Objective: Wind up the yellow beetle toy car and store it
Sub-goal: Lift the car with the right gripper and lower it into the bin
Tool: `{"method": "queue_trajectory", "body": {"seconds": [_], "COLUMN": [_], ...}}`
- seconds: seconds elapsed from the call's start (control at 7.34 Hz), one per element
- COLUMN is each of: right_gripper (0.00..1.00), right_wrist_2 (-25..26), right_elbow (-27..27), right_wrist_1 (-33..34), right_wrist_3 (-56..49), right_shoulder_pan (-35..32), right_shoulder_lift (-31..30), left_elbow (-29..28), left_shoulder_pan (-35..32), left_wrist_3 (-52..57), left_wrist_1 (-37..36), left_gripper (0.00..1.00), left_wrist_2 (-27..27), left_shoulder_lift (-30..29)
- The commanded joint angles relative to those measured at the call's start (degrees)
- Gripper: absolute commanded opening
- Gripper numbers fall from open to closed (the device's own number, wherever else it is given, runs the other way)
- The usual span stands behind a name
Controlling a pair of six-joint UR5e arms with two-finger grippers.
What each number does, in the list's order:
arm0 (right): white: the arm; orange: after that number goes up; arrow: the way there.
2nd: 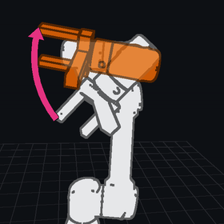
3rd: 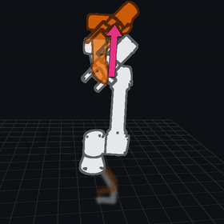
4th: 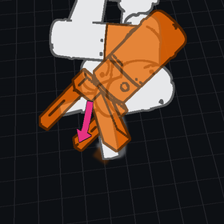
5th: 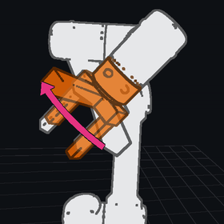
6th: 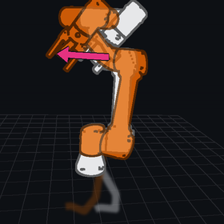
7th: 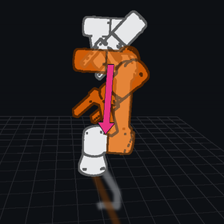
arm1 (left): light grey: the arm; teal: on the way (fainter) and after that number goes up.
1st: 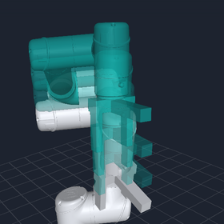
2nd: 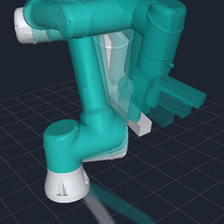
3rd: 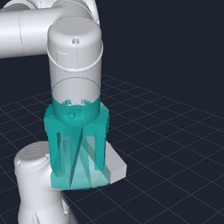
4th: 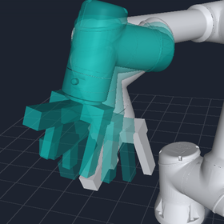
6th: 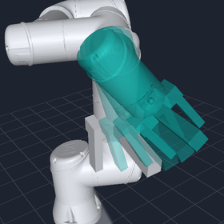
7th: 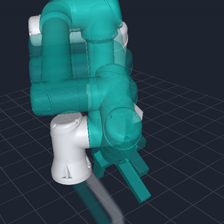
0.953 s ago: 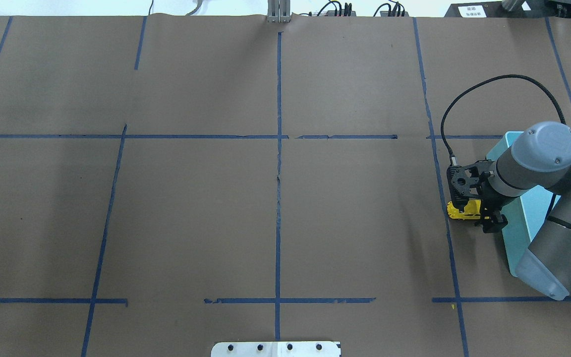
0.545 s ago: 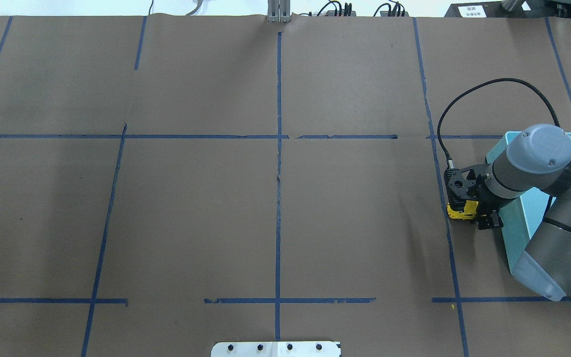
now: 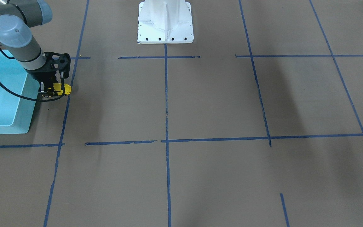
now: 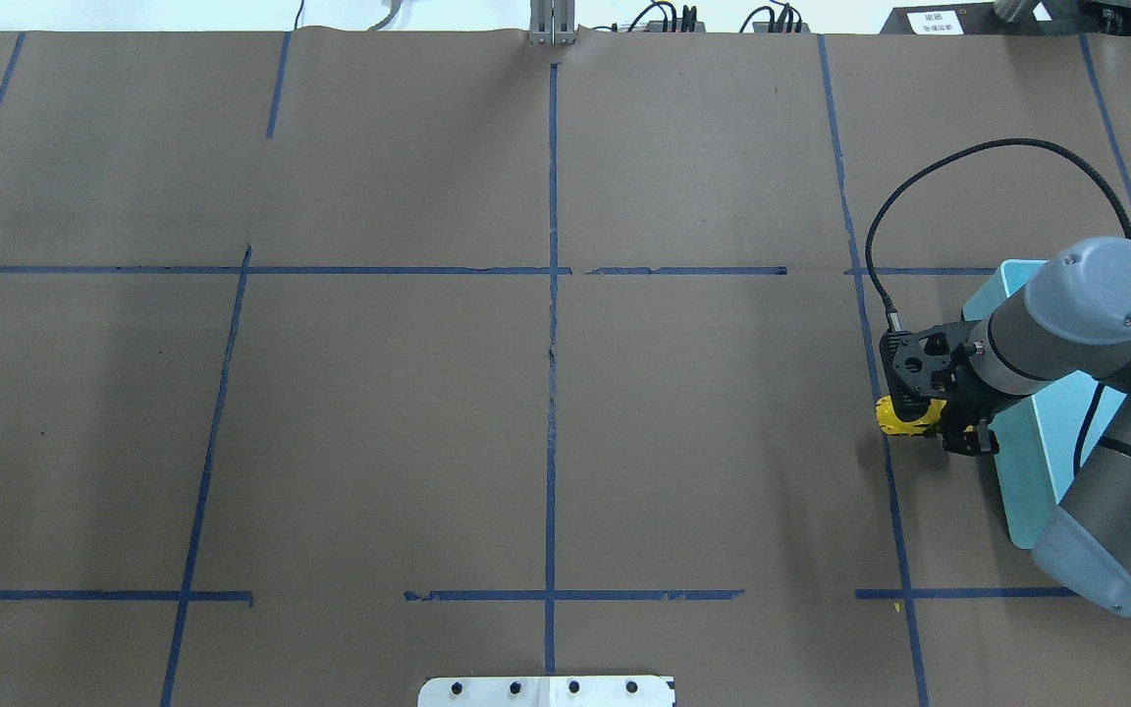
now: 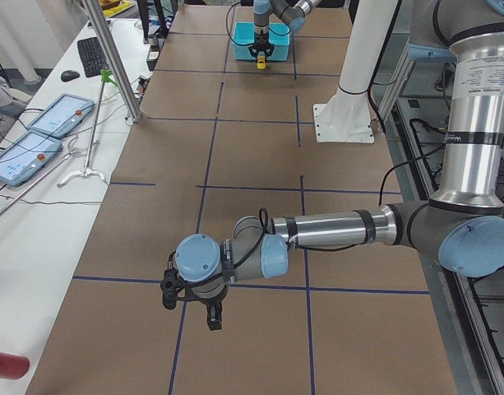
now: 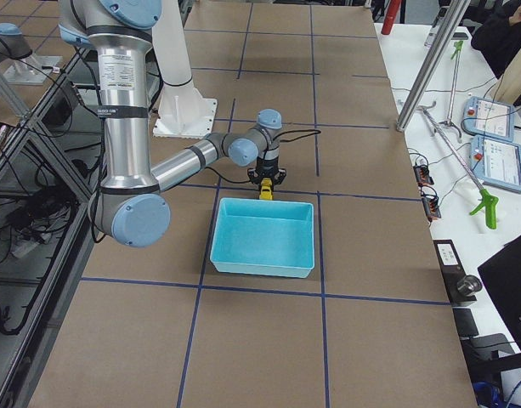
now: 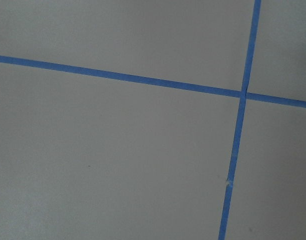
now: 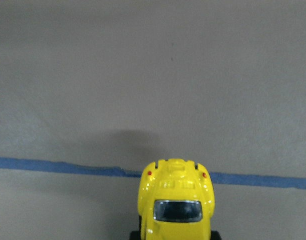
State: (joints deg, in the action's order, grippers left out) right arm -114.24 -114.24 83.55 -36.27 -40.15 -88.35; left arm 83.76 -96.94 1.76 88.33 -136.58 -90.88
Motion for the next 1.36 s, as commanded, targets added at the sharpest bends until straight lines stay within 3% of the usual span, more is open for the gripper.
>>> {"method": "queue_trajectory", "body": {"seconds": [0.0, 0.27, 0.68, 0.82, 1.09, 1.23], "right_gripper": [0.00, 0.00, 0.01, 0.00, 0.00, 0.00], "right_wrist_2": [-4.1, -8.5, -7.3, -7.3, -7.5, -7.3], "right_elbow": [-11.9, -14.3, -11.2, -5.7, 8.1, 13.1], "right_wrist_1": [9.2, 13.6, 12.7, 12.5, -4.0, -8.8], "right_wrist_3": [0.1, -6.6, -23.5, -27.5, -26.2, -24.4], "right_shoulder_pan": [-2.4, -10.0, -19.9, -22.2, -22.3, -22.3], "right_shoulder_lift": [-1.3, -4.2, -15.0, -14.3, -13.1, -9.9], "left_elbow": [0.0, 0.0, 0.0, 0.0, 0.0, 0.0], "left_shoulder_pan": [0.0, 0.0, 0.0, 0.0, 0.0, 0.0], "left_wrist_3": [0.0, 0.0, 0.0, 0.0, 0.0, 0.0], "left_wrist_1": [0.0, -0.1, -0.1, -0.1, -0.1, -0.1], "left_gripper": [1.00, 1.00, 1.00, 1.00, 1.00, 1.00], "left_wrist_2": [0.0, 0.0, 0.0, 0.0, 0.0, 0.0], "left_shoulder_lift": [0.0, 0.0, 0.0, 0.0, 0.0, 0.0]}}
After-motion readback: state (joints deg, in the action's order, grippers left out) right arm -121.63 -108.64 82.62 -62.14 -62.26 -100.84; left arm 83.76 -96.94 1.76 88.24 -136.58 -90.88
